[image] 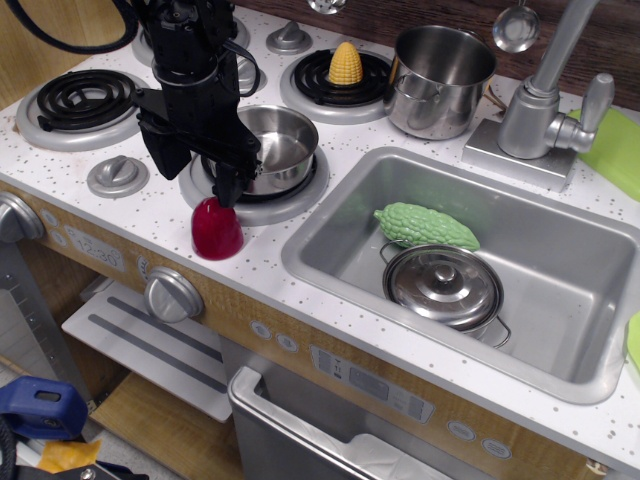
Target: Put sweet potato in pan which is on stove
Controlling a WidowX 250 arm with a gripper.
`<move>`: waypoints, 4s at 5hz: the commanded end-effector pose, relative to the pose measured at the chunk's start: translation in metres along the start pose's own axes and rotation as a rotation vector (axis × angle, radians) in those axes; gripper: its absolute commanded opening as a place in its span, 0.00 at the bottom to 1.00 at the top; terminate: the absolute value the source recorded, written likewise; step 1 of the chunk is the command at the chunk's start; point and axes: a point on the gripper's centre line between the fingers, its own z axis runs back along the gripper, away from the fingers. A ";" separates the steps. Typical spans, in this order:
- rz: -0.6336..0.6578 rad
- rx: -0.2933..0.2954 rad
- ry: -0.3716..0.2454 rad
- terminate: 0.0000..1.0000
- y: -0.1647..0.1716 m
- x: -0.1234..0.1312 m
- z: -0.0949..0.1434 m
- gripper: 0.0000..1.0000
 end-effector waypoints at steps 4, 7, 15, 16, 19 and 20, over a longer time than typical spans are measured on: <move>-0.015 -0.044 -0.054 0.00 -0.001 -0.002 -0.023 1.00; 0.034 -0.148 -0.095 0.00 -0.003 -0.009 -0.048 1.00; -0.116 0.040 -0.182 0.00 0.010 0.073 0.007 0.00; -0.137 0.016 -0.182 0.00 0.015 0.076 -0.005 1.00; -0.151 0.019 -0.202 0.00 0.016 0.076 -0.003 1.00; -0.151 0.019 -0.202 0.00 0.016 0.076 -0.003 1.00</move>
